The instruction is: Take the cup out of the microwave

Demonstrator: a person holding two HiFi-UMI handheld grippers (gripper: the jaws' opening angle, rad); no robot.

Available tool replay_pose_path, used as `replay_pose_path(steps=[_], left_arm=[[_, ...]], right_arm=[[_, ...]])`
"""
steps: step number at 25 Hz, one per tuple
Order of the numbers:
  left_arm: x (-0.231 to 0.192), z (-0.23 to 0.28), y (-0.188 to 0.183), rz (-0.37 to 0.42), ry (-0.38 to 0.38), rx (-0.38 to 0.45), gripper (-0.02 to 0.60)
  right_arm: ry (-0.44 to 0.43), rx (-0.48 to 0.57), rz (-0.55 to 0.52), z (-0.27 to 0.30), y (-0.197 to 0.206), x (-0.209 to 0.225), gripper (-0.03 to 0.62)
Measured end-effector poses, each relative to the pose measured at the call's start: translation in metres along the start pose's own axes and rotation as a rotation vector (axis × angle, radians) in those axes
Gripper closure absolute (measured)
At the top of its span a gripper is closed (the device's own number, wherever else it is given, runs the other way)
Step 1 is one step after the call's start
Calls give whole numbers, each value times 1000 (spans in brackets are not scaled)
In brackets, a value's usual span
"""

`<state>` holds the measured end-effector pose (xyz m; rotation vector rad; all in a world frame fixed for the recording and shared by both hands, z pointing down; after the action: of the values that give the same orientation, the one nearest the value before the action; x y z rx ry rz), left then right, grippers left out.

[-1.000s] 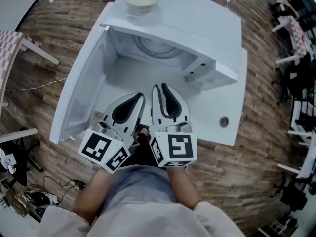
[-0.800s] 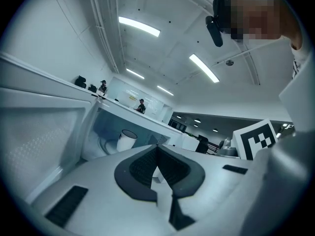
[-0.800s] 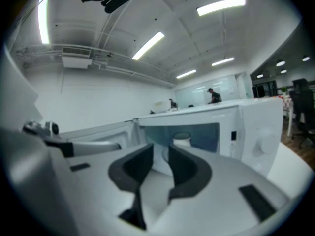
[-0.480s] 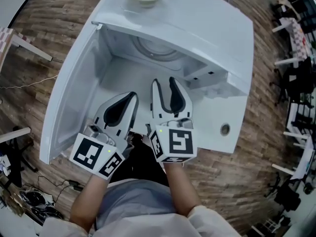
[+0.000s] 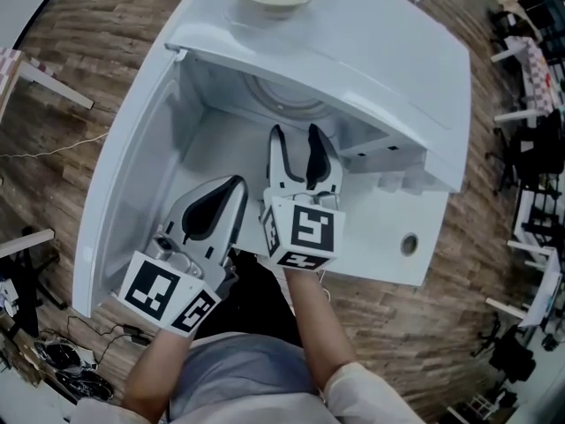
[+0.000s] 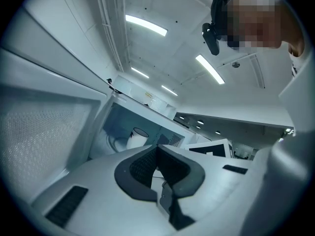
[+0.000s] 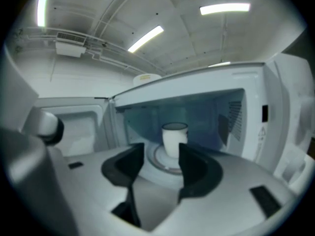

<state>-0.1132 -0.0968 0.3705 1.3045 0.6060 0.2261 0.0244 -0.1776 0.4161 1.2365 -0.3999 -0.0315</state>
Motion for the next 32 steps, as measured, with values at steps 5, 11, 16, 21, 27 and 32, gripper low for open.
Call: replay_pose_path(steps=[5, 11, 16, 21, 27, 32], left_arm=[[-9, 2, -1, -6, -2, -7, 572], [-15, 8, -2, -48, -3, 0, 572], [-19, 13, -3, -74, -2, 0, 572], [-25, 17, 0, -96, 6, -12, 572], [-28, 22, -1, -74, 33, -24, 572], [-36, 23, 2, -97, 22, -29, 572]], right_arm=[[16, 0, 9, 21, 3, 5, 345], [15, 28, -3, 44, 5, 9, 307], [30, 34, 7, 63, 8, 11, 283], [68, 22, 27, 79, 11, 18, 253], [86, 6, 49, 99, 8, 26, 212], [103, -11, 58, 113, 6, 30, 206]])
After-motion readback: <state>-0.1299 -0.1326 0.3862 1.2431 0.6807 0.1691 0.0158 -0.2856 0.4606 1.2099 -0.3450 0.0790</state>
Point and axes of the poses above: the fingertips, and each gripper's own axes: z forward along the fingers, x to its right, y out of its underside, the point moved 8 cm from there along -z, backward along the fingers, and after that the axes turned 11 degrees about z, right-handed, at the moved point
